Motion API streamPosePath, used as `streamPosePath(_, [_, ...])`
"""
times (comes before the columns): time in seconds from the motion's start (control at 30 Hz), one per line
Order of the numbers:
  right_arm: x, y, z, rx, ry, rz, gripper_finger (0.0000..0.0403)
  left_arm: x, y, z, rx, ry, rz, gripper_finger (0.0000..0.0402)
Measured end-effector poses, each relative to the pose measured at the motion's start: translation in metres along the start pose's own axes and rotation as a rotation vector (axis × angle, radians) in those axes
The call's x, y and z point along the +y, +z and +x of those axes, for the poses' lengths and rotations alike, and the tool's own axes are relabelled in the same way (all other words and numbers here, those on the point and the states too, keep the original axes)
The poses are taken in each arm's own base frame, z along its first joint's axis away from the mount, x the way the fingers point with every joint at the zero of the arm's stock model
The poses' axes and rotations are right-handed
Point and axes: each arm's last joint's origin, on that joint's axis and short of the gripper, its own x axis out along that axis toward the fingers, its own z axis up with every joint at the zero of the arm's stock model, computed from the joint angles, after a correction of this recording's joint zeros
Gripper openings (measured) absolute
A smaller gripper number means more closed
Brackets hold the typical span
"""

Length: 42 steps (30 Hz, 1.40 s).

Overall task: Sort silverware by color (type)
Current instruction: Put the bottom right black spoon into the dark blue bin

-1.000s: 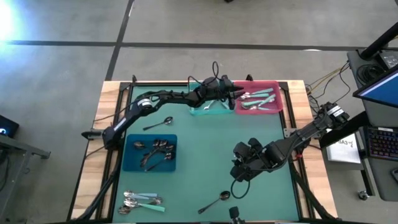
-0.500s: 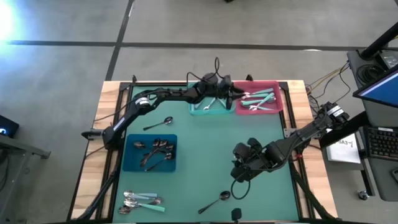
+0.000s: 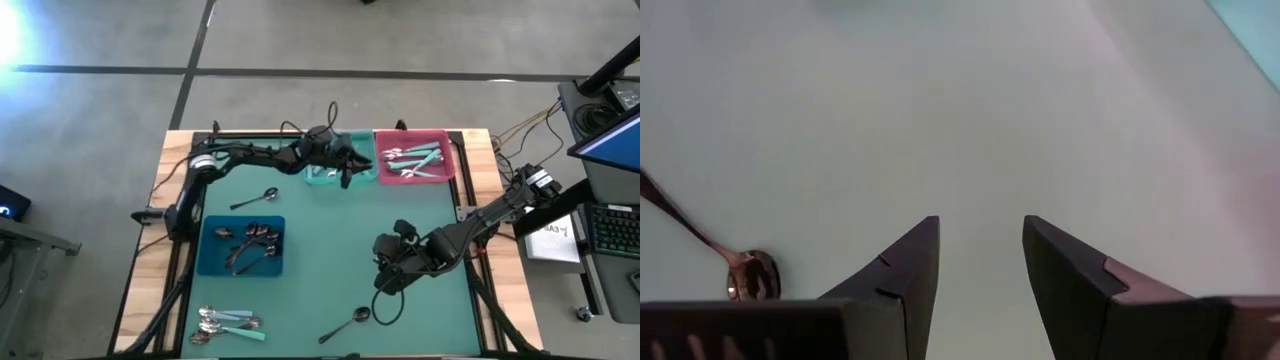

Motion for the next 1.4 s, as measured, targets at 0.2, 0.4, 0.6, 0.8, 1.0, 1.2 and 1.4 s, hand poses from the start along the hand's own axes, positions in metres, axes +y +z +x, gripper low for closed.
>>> streamPosePath(0.2, [0.002, 0.001, 0.0, -0.013, 0.015, 0.009, 0.0137, -0.043, -0.016, -0.045, 0.062, 0.009, -0.014, 0.0076])
streamPosePath(0.4, [0.003, 0.003, 0.0, -0.026, 0.03, 0.017, 0.0137, -0.088, -0.029, -0.1, 0.086, 0.116, 0.008, 0.0076])
streamPosePath(0.6, [0.004, 0.003, 0.0, -0.032, 0.036, 0.021, 0.0137, -0.115, -0.051, -0.154, 0.11, 0.126, -0.057, 0.0079])
streamPosePath(0.8, [0.004, 0.004, 0.0, -0.035, 0.039, 0.023, 0.0137, -0.122, -0.074, -0.194, 0.133, 0.136, -0.028, 0.01])
streamPosePath(1.0, [0.005, 0.005, 0.0, -0.043, 0.049, 0.028, 0.0137, -0.124, -0.092, -0.22, 0.182, 0.179, -0.02, 0.0113])
streamPosePath(1.2, [0.005, 0.005, 0.0, -0.044, 0.05, 0.029, 0.0137, -0.124, -0.098, -0.233, 0.352, 0.3, -0.03, 0.0114])
streamPosePath(1.4, [0.005, 0.005, 0.0, -0.046, 0.052, 0.03, 0.0137, -0.126, -0.08, -0.233, 0.529, 0.364, -0.08, 0.0114])
